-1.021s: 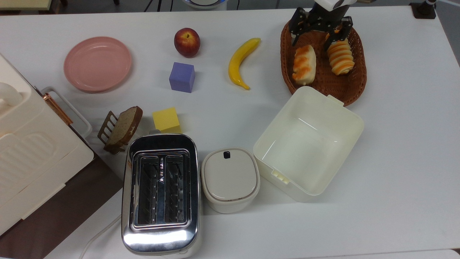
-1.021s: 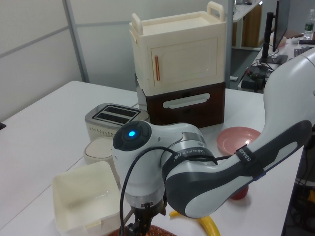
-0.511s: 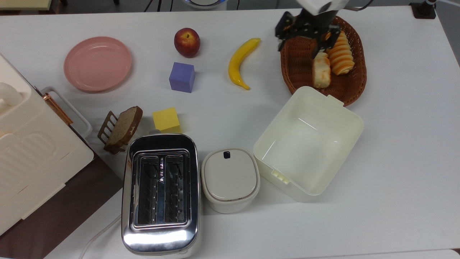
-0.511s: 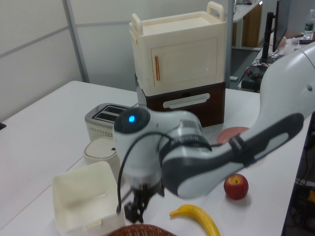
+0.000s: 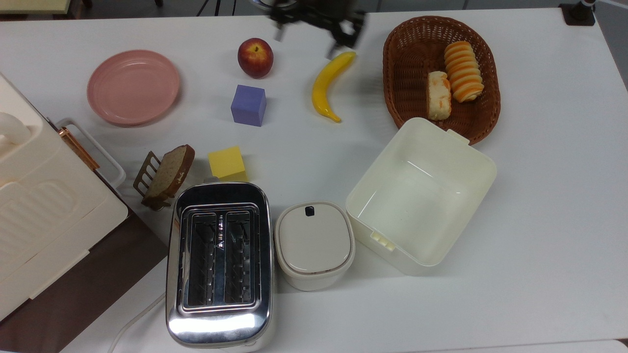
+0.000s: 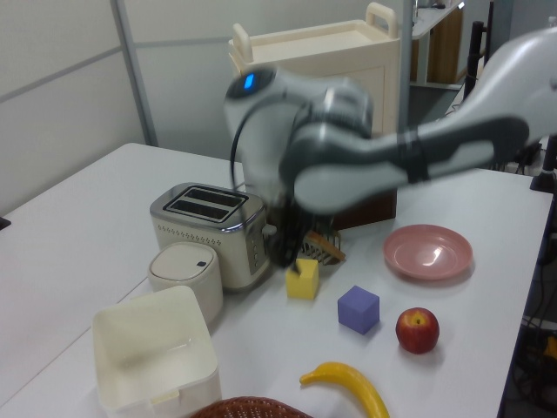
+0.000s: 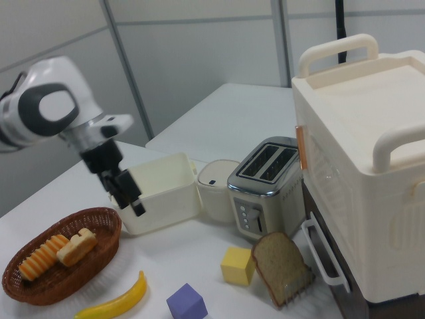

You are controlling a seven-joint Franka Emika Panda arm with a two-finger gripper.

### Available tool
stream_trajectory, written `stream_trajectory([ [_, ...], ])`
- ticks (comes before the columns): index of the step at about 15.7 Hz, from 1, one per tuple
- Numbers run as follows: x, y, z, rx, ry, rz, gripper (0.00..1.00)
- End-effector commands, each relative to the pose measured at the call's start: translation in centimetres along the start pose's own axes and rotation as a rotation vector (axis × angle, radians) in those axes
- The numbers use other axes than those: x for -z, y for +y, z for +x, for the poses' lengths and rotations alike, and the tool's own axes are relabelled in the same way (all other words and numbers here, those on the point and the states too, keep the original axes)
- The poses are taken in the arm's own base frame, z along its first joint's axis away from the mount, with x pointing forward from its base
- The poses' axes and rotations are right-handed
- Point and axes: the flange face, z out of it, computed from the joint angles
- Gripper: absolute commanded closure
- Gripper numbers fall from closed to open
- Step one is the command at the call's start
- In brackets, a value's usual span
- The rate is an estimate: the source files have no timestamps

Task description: Put the bread in the basket

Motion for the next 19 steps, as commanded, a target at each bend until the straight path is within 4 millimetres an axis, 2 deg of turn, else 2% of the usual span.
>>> stream_trajectory([
  [1, 2.7, 9.4, 1.3, 0.005, -0.042, 0.092, 0.00],
  [5, 1.1, 15.7, 2.2, -0.088, -0.066, 0.159, 0.00],
  [9, 0.6, 20.1, 2.0, -0.090, -0.077, 0.260, 0.00],
  [11, 1.3, 20.8, 1.9, -0.056, -0.059, 0.272, 0.00],
  [19, 0.6, 21.1, 1.5, -0.018, -0.107, 0.273, 0.00],
])
